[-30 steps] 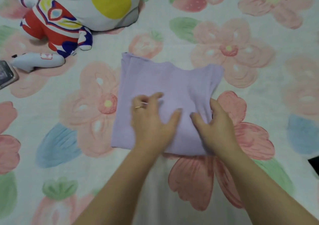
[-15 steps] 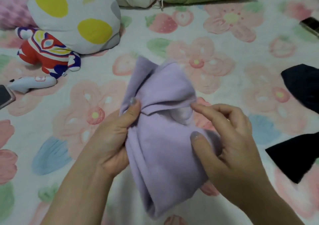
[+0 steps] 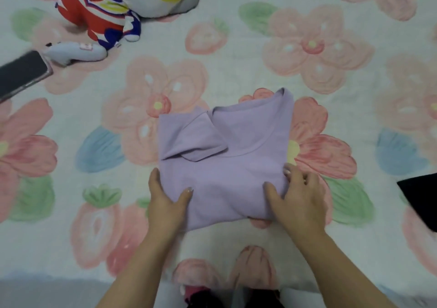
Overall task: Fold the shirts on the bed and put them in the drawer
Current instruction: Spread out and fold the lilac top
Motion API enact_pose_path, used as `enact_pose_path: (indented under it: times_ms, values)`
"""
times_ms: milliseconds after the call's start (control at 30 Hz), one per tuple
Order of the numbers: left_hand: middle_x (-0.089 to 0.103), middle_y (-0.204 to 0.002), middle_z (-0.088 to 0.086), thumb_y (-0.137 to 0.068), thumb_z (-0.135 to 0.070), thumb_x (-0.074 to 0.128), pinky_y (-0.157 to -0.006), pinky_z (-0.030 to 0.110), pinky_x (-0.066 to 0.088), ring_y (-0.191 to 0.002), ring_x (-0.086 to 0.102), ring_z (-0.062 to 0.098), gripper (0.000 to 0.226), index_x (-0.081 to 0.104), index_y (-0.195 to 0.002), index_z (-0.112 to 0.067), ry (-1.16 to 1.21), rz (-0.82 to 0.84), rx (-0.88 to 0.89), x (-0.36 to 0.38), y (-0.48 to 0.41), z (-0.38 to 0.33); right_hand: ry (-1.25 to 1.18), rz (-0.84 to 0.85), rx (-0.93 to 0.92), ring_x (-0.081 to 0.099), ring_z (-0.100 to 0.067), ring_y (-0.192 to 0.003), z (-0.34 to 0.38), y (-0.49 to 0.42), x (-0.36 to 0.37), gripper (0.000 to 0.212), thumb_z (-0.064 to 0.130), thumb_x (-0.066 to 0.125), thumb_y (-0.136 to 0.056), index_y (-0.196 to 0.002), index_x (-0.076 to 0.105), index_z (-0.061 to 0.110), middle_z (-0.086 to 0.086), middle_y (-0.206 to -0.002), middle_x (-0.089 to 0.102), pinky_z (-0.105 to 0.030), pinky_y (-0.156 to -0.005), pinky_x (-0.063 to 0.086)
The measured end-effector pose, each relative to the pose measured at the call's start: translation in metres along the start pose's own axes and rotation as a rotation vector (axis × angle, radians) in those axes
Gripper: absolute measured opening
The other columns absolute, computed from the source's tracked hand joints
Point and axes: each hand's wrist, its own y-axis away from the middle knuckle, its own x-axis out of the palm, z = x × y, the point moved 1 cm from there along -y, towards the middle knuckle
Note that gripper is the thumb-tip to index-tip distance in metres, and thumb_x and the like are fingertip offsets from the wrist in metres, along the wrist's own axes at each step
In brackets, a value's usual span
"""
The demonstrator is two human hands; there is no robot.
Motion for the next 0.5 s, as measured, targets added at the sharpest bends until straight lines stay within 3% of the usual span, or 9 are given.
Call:
enact_pose_path:
  times_ms: [67,100,167,233,300,333,400,500]
  values:
    - [0.04,-0.143,0.011,-0.081,-0.015,0.07,-0.098,0.029,0.034,-0.123,0.045,0.025,0.076,0.026,-0.142,-0.008,0.044,-0.024,0.018,0.001,0.005,0.001,-0.104,0.119,0.189,0.05,-0.034,-0.112,-0.007,-0.008,-0.003,0.052,0.037,0.067,-0.079,-0.12,0.051,0.008,-0.019,-0.118,0.055,-0.04,-0.089,0.04]
    - [0.043,-0.14,0.011,-0.083,-0.011,0.066,-0.095,0.027,0.035,-0.119,0.047,0.023,0.069,0.03,-0.141,-0.009,0.048,-0.027,0.023,-0.004,0.005,0.001,-0.193,0.177,0.201,0.054,-0.031,-0.107,-0.01,-0.009,-0.003,0.045,0.033,0.067,-0.081,-0.115,0.054,0.006,-0.017,-0.114,0.059,-0.035,-0.086,0.04]
    - [0.045,-0.138,0.01,-0.083,-0.012,0.066,-0.093,0.029,0.037,-0.115,0.049,0.024,0.068,0.03,-0.14,-0.016,0.034,-0.001,0.032,-0.023,0.002,0.008,-0.268,0.234,0.092,0.058,-0.025,-0.089,-0.015,-0.003,-0.009,0.027,0.024,0.064,-0.083,-0.103,0.059,0.006,-0.014,-0.097,0.065,-0.031,-0.074,0.038]
    - [0.046,-0.136,0.012,-0.079,-0.015,0.071,-0.095,0.041,0.042,-0.113,0.053,0.031,0.077,0.024,-0.14,-0.029,0.062,0.146,-0.021,-0.042,0.006,0.018,-0.224,0.256,0.004,0.054,-0.024,-0.07,-0.024,0.01,-0.017,0.012,0.02,0.065,-0.081,-0.081,0.056,0.013,-0.008,-0.074,0.061,-0.031,-0.061,0.035]
    - [0.047,-0.134,0.015,-0.077,-0.015,0.071,-0.092,0.04,0.043,-0.111,0.054,0.036,0.084,0.018,-0.141,-0.029,-0.073,0.299,-0.044,-0.05,0.019,0.029,-0.066,0.351,0.015,0.053,-0.024,-0.067,-0.039,0.027,-0.018,0.025,0.025,0.067,-0.079,-0.069,0.046,0.016,-0.001,-0.064,0.055,-0.031,-0.056,0.033]
    - [0.047,-0.133,0.019,-0.077,-0.014,0.072,-0.088,0.035,0.042,-0.11,0.054,0.037,0.088,0.016,-0.143,-0.025,-0.234,0.313,-0.025,-0.048,0.027,0.031,0.028,0.391,0.038,0.056,-0.024,-0.072,-0.046,0.034,-0.017,0.026,0.028,0.067,-0.079,-0.07,0.045,0.017,0.0,-0.066,0.055,-0.031,-0.057,0.033]
    - [0.052,-0.121,0.029,-0.075,-0.023,0.074,-0.081,0.04,0.041,-0.105,0.052,0.042,0.087,0.023,-0.144,-0.018,-0.5,0.182,0.088,-0.041,0.034,0.024,0.066,0.329,0.055,0.059,-0.025,-0.082,-0.051,0.035,-0.016,0.022,0.032,0.068,-0.078,-0.082,0.05,0.02,0.0,-0.076,0.058,-0.029,-0.065,0.036]
    - [0.054,-0.108,0.032,-0.066,-0.036,0.077,-0.079,0.05,0.045,-0.097,0.054,0.046,0.075,0.05,-0.131,-0.011,-0.613,-0.038,0.416,-0.022,0.017,0.003,-0.275,0.125,0.124,0.057,-0.022,-0.078,-0.04,0.002,-0.015,0.035,0.027,0.069,-0.079,-0.109,0.056,0.014,-0.004,-0.087,0.061,-0.031,-0.07,0.041]
